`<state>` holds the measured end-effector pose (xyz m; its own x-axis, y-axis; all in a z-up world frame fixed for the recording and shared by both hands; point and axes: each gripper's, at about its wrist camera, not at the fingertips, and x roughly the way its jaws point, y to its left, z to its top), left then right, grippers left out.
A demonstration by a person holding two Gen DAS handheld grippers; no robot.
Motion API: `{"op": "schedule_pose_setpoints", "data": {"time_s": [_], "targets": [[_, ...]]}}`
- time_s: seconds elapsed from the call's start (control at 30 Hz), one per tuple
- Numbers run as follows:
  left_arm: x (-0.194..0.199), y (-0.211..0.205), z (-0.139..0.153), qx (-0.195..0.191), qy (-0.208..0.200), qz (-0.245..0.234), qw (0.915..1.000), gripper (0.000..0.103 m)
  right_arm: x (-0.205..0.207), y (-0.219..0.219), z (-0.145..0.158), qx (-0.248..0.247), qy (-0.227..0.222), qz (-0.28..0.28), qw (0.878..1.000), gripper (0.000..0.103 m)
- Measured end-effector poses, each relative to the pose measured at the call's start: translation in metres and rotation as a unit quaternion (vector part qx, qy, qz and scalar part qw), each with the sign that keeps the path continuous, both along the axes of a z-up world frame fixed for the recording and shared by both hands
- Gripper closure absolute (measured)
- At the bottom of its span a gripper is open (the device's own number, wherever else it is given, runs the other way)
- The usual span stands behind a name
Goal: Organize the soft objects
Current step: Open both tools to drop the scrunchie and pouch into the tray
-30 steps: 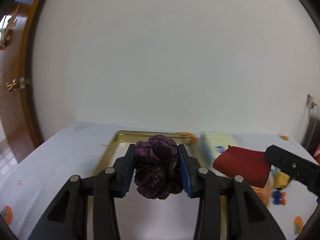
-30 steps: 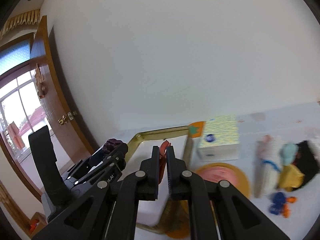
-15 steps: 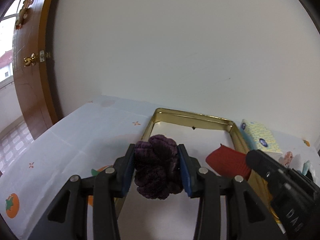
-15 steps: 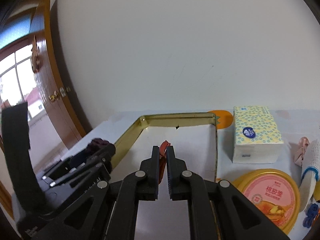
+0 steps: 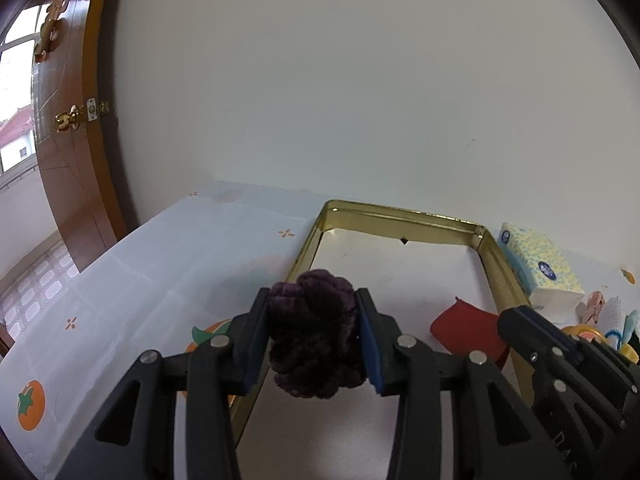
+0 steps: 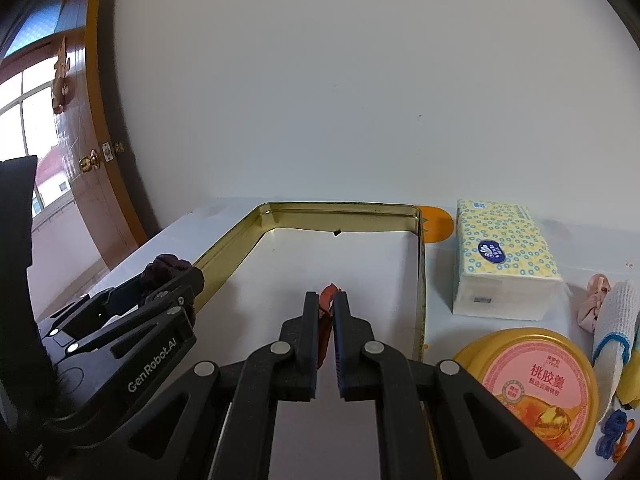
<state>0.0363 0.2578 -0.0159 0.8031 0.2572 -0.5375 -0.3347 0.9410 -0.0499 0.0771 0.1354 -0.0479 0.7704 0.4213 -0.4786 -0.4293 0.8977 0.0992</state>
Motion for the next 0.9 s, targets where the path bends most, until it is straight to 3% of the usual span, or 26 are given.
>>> {"op": "schedule_pose_setpoints", "data": {"time_s": [0.2, 0.27, 0.33, 0.43, 0.47, 0.5, 0.6, 0.9], "targets": [[-0.002, 0.000, 0.000, -0.002, -0.006, 0.007, 1.0000, 0.060, 0.000, -0.001, 0.001, -0.005, 0.002, -0.002, 1.000, 0.094], [-0.005, 0.002, 0.001, -0.009, -0.016, 0.012, 0.9998, 0.039, 0.000, -0.001, 0.001, -0.010, 0.002, -0.005, 1.000, 0.094], [-0.010, 0.003, 0.004, -0.013, -0.029, 0.018, 0.9993, 0.025, 0.000, -0.001, 0.002, -0.016, 0.001, -0.009, 1.000, 0.094], [-0.013, 0.004, 0.005, -0.011, -0.039, 0.027, 0.9988, 0.017, -0.001, -0.002, 0.003, -0.019, -0.001, -0.014, 1.000, 0.090], [-0.013, 0.004, 0.005, -0.011, -0.041, 0.029, 0.9987, 0.016, -0.002, -0.002, 0.004, -0.020, -0.002, -0.015, 1.000, 0.078], [-0.014, 0.005, 0.005, -0.011, -0.043, 0.036, 0.9984, 0.015, -0.004, -0.003, 0.005, -0.019, -0.007, -0.018, 1.000, 0.059], [-0.016, 0.011, 0.005, -0.024, -0.048, 0.046, 0.9975, 0.012, -0.009, -0.008, 0.011, -0.016, -0.032, -0.044, 0.998, 0.035], [-0.017, 0.004, 0.006, -0.008, -0.055, 0.041, 0.9976, 0.011, -0.015, -0.013, 0.020, -0.021, -0.054, -0.064, 0.996, 0.033]]}}
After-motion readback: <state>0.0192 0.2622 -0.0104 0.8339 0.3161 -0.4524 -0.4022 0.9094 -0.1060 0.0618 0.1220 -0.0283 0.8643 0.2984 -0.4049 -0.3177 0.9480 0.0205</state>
